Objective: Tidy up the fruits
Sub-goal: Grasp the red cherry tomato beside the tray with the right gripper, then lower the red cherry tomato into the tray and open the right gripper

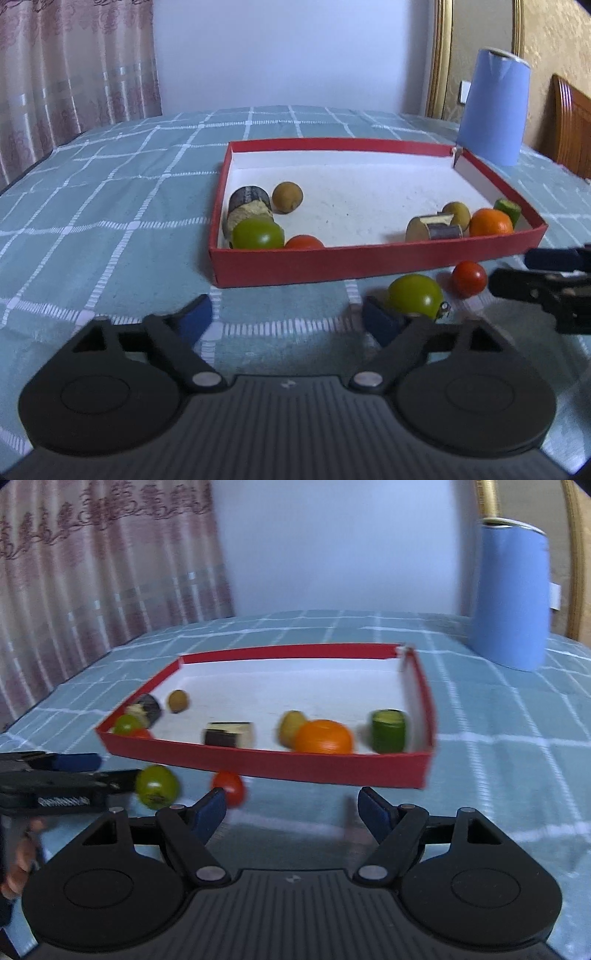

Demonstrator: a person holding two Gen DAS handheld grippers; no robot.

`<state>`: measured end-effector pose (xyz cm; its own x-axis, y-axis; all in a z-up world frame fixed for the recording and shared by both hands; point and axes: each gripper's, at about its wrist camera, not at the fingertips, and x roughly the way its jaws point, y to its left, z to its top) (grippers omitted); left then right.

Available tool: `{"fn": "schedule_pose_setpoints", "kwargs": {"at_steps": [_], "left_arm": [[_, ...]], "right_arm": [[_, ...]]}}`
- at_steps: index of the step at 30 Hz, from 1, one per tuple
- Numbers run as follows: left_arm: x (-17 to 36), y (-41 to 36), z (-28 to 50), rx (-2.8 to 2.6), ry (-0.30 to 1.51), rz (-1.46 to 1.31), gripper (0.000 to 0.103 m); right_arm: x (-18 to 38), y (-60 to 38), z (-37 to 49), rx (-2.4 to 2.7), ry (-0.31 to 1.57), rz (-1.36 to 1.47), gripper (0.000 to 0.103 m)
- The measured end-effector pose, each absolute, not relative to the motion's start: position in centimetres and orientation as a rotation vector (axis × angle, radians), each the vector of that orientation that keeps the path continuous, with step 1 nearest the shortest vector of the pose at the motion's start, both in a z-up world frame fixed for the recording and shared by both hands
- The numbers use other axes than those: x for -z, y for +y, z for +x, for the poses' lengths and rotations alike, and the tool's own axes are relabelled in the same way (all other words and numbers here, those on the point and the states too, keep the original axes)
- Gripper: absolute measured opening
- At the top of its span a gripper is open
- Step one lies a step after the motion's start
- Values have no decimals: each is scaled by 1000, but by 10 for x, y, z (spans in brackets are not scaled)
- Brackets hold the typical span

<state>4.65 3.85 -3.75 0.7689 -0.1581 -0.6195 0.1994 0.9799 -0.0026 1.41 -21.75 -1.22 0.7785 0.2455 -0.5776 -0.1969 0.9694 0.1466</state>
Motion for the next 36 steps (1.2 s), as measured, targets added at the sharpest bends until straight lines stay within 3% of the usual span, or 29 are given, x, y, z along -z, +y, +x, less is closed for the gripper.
{"fn": "schedule_pose_setpoints", "kwargs": {"at_steps": [3,5,18,23,29,36], "left_arm": [[38,38,48,193,670,69,92],[39,37,49,190,682,73,103],[40,38,50,183,690,72,103],[40,38,50,183,690,72,103],[40,38,50,183,690,72,103],[40,38,50,183,690,72,103]], "right_arm": [[13,-207,20,-263,631,70,60],[15,-201,26,-275,653,64,58],[22,-175,25,-317,638,9,23],[19,-179,20,-294,623,7,23],[-12,-195,9,-207,466,-52,23],[-18,-217,73,-86,484,-82,23]]}}
